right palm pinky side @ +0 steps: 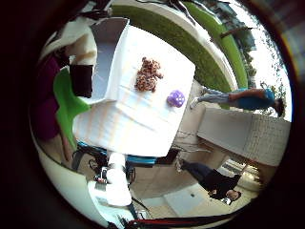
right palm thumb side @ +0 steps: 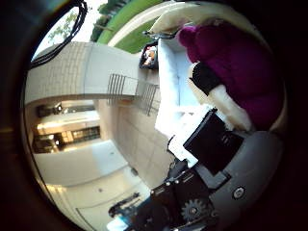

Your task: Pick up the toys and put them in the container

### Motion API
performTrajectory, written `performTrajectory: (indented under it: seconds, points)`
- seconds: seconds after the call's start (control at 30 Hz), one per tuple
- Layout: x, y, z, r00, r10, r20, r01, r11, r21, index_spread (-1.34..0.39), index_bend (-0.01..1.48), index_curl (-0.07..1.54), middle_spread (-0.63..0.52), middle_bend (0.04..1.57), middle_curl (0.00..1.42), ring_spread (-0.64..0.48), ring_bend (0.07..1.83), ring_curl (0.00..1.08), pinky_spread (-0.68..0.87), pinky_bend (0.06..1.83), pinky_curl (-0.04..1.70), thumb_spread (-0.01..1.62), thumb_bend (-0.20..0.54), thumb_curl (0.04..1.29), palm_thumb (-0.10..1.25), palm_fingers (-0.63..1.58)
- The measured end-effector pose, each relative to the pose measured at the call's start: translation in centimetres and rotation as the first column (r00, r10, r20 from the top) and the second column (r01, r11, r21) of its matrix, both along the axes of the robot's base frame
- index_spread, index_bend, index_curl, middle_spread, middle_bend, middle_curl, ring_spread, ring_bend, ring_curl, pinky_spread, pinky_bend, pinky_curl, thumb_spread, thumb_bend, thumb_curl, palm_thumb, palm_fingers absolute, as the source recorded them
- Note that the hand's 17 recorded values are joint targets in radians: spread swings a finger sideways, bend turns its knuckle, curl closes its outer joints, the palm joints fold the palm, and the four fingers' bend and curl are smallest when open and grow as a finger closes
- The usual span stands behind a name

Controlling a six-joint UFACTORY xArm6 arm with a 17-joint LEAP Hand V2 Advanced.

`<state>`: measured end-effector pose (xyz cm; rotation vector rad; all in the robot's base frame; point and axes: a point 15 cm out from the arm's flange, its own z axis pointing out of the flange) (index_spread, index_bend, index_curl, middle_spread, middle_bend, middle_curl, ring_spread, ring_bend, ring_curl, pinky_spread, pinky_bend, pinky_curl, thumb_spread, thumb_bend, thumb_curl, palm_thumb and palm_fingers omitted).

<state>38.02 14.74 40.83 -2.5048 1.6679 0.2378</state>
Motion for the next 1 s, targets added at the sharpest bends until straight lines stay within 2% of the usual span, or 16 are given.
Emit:
performTrajectory:
  seconds: [0.03,0.17,0.33,0.47,0.5,0.53,0.6,0.63,0.67,0.7,0.8,1.0]
  points:
    - [1.6,1.6,-1.0,1.0,0.01,0.0,-0.01,1.0,0.003,-0.97,0.9,-0.01,-0.26,1.13,1.11,-0.11,1.45,0.84,0.17,1.44,0.87,1.17,-0.012,0.62,0.98,0.84]
    - [4.6,3.8,-2.5,1.0,0.012,0.011,-0.012,1.0,0.009,-0.98,0.94,-0.01,-0.26,1.14,1.12,-0.12,1.46,0.84,0.16,1.45,0.89,1.17,-0.013,0.63,0.99,0.83]
    - [9.5,6.6,-4.8,0.997,-0.013,0.078,0.011,0.999,0.032,-0.99,0.99,-0.01,-0.26,1.17,1.13,-0.12,1.48,0.85,0.14,1.45,0.94,1.17,-0.027,0.63,0.95,0.79]
    - [10.3,7.1,-6.7,0.998,-0.018,0.057,0.017,1.0,0.025,-0.9,1.03,0.0,-0.24,1.12,1.09,-0.09,1.43,0.81,0.16,1.38,0.93,1.2,-0.036,0.6,0.88,0.78]
    - [10.4,7.1,-7.1,0.999,-0.019,0.05,0.017,1.0,0.022,-0.77,1.02,0.01,-0.21,0.97,1.02,-0.06,1.36,0.78,0.19,1.35,0.92,1.21,-0.038,0.58,0.85,0.68]
    - [10.5,7.2,-7.5,0.999,-0.019,0.044,0.018,1.0,0.02,-0.74,1.01,0.01,-0.2,0.95,1.01,-0.05,1.35,0.77,0.19,1.34,0.91,1.21,-0.037,0.57,0.84,0.65]
    - [10.6,7.2,-8.0,0.999,-0.016,0.032,0.016,1.0,0.016,-0.55,0.89,0.01,-0.16,0.67,0.9,0.01,1.27,0.74,0.23,1.31,0.92,1.21,-0.04,0.54,0.8,0.19]
    - [10.6,7.2,-7.9,0.999,-0.014,0.033,0.014,1.0,0.016,-0.52,0.88,0.02,-0.15,0.62,0.87,0.03,1.23,0.73,0.23,1.28,0.91,1.21,-0.039,0.54,0.79,0.12]
    - [10.6,7.2,-8.0,0.999,-0.013,0.03,0.013,1.0,0.016,-0.46,0.88,0.05,-0.12,0.53,0.81,0.08,1.13,0.69,0.26,1.19,0.88,1.21,-0.038,0.53,0.78,-0.06]
    - [10.6,7.3,-8.1,1.0,-0.008,0.028,0.007,1.0,0.017,-0.43,0.85,0.05,-0.09,0.47,0.75,0.11,1.04,0.63,0.29,1.12,0.83,1.21,-0.038,0.52,0.76,-0.12]
    - [10.6,7.3,-8.1,1.0,0.005,0.027,-0.005,1.0,0.02,-0.41,0.72,0.06,-0.02,0.31,0.62,0.21,0.76,0.48,0.36,0.98,0.71,1.19,-0.037,0.49,0.72,-0.19]
    - [10.3,7.3,-7.8,0.999,0.033,0.031,-0.034,0.999,0.021,-0.43,0.48,0.09,0.06,0.14,0.48,0.29,0.54,0.36,0.44,0.82,0.59,1.15,-0.031,0.46,0.7,-0.13]
